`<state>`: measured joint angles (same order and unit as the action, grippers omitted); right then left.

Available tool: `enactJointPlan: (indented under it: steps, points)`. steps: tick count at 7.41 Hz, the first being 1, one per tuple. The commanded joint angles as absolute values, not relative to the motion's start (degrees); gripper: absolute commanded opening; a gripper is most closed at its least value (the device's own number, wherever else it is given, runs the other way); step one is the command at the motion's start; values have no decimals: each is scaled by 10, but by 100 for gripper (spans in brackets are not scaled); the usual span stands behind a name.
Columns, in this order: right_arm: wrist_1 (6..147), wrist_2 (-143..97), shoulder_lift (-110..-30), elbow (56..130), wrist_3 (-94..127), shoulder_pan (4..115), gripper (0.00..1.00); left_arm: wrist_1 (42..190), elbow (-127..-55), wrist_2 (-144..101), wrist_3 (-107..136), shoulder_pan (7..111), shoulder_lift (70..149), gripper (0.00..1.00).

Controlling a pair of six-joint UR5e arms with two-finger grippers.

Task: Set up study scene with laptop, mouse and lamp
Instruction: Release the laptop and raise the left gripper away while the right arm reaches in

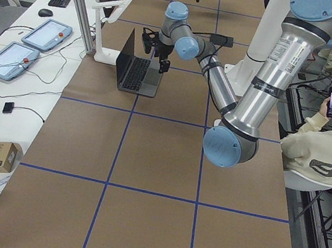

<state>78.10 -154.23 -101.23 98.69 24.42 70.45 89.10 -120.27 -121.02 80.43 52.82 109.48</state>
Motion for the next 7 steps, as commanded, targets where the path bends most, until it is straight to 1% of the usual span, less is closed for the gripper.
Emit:
enactJointPlan:
  steps: [1,3,4,5,7]
  points:
    - [780,-1597,-1016,987,244,660,100,896,-1217,-1216,724,527,1073,100]
    - [743,-1602,-1015,987,250,597,100,909,-1217,-1214,719,522,1078,100]
    - [740,-1611,-1014,987,264,579,100,911,-1216,-1212,710,521,1078,100]
    - [738,-1610,-1007,994,287,539,100,910,-1215,-1209,680,519,1075,100]
    - [702,-1579,-949,1000,440,453,100,910,-1217,-1209,677,519,1075,100]
